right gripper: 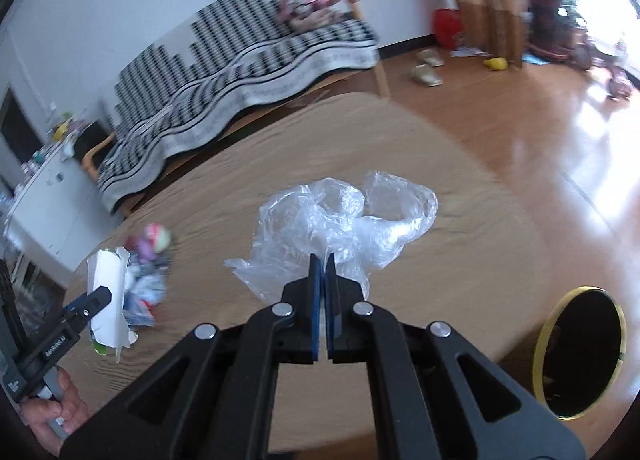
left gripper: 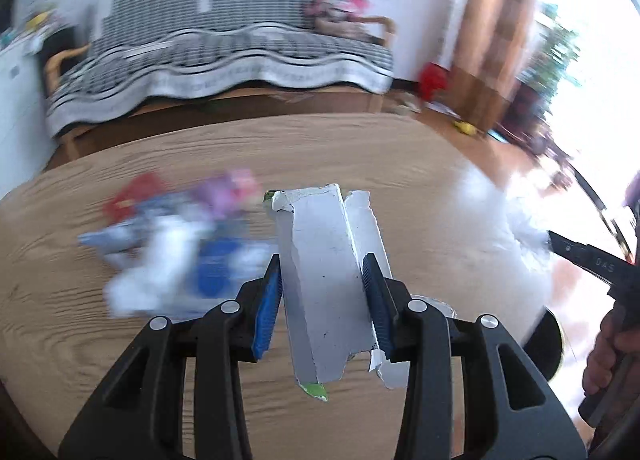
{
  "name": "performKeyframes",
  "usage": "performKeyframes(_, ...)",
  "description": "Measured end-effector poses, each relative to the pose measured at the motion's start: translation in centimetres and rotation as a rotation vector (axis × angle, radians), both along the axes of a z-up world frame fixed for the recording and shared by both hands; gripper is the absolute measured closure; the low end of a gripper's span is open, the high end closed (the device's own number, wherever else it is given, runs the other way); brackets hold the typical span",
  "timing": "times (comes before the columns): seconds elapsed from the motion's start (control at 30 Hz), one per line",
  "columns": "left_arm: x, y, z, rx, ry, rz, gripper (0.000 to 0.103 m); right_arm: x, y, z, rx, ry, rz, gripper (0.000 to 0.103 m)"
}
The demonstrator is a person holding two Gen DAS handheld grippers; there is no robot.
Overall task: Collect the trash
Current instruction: 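Carry both items over the black bin and open both tools to drop them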
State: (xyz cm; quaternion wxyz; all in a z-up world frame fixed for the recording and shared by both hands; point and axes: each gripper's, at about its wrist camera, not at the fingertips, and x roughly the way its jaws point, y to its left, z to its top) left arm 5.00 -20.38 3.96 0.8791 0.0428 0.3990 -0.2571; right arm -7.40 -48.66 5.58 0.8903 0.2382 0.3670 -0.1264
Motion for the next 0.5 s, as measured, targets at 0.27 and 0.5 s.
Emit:
performKeyframes(0.27,-7.9,-15.5,-1.9,0.004,0.014,-0.309,0.063,-12.5,-11.5,-2.8,0.015,0.035,-0.257,0.1)
performKeyframes(0.5,-15.4,-27.1,-5.7,-0.007,0.063,-0.56,0.063,-22.4,-20.3,-8.4,0.113,0.104,-0.465,0.1)
